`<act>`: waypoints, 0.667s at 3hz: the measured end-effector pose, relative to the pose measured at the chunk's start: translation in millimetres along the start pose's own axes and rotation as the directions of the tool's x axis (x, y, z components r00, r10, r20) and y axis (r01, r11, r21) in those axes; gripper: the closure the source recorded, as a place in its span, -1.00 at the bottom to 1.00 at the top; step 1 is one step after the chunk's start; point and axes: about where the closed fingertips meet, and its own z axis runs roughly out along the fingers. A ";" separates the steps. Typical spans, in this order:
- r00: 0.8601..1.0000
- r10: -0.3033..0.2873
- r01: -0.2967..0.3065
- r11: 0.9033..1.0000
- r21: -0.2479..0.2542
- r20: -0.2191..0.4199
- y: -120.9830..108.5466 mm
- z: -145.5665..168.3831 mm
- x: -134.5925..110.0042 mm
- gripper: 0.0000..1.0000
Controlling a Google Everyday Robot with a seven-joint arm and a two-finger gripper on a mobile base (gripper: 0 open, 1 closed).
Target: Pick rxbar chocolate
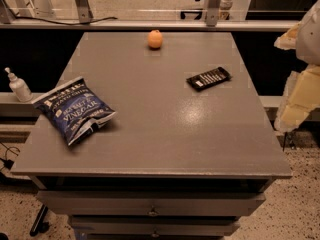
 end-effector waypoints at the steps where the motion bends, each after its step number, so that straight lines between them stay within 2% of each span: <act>1: 1.000 0.000 0.000 1.000 0.000 0.000 0.0 0.0 0.0 -1.00; 2: 0.999 -0.030 0.030 1.000 -0.001 0.023 -13.9 8.3 -6.5 -1.00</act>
Offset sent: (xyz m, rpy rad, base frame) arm 0.0477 0.0086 -0.0133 0.0358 -0.0058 0.0985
